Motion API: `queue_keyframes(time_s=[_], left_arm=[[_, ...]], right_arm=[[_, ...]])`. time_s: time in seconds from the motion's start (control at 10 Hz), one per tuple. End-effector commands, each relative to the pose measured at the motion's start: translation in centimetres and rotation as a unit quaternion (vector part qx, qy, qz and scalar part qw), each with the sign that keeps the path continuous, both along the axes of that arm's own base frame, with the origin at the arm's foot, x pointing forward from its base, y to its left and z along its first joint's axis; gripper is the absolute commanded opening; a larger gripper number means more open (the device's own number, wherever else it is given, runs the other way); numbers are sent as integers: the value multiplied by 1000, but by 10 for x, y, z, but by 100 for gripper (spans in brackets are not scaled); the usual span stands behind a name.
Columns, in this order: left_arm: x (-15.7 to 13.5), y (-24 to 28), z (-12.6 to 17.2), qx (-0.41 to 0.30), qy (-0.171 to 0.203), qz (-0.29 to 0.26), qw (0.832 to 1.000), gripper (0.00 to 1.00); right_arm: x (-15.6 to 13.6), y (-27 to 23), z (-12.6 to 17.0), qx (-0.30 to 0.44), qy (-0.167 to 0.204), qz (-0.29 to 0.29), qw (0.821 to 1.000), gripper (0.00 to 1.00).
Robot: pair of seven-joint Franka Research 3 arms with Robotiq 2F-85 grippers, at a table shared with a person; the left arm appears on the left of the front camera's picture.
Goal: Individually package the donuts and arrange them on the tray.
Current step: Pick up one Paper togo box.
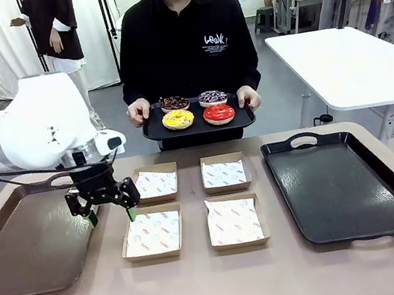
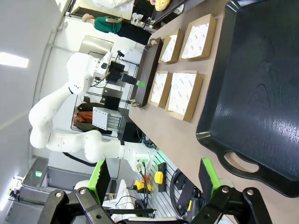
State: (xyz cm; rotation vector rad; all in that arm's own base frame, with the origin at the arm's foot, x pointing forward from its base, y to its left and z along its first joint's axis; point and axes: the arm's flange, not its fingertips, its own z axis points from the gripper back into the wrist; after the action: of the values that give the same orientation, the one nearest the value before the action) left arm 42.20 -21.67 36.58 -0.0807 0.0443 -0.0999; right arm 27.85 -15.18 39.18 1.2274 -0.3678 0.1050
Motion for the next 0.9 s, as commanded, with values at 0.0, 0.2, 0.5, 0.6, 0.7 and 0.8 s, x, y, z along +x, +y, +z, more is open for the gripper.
queue_keyframes(time_s=[0.0, 0.2, 0.5, 0.6, 0.7, 0.8], left_arm=[[3, -6, -16, 17, -26, 23, 999, 100], [2, -3, -9, 3, -9, 5, 1000, 100], [2, -3, -9, 3, -9, 5, 1000, 100], [2, -3, -9, 3, -9, 5, 1000, 100], [2, -3, -9, 3, -9, 5, 1000, 100], [2, -3, -9, 3, -9, 5, 1000, 100]], right_arm=[[1, 0, -1, 10, -11, -2, 1000, 100], [1, 0, -1, 10, -11, -2, 1000, 100], [1, 0, -1, 10, -11, -2, 1000, 100], [1, 0, -1, 10, -11, -2, 1000, 100], [1, 0, -1, 10, -11, -2, 1000, 100], [1, 0, -1, 10, -11, -2, 1000, 100]])
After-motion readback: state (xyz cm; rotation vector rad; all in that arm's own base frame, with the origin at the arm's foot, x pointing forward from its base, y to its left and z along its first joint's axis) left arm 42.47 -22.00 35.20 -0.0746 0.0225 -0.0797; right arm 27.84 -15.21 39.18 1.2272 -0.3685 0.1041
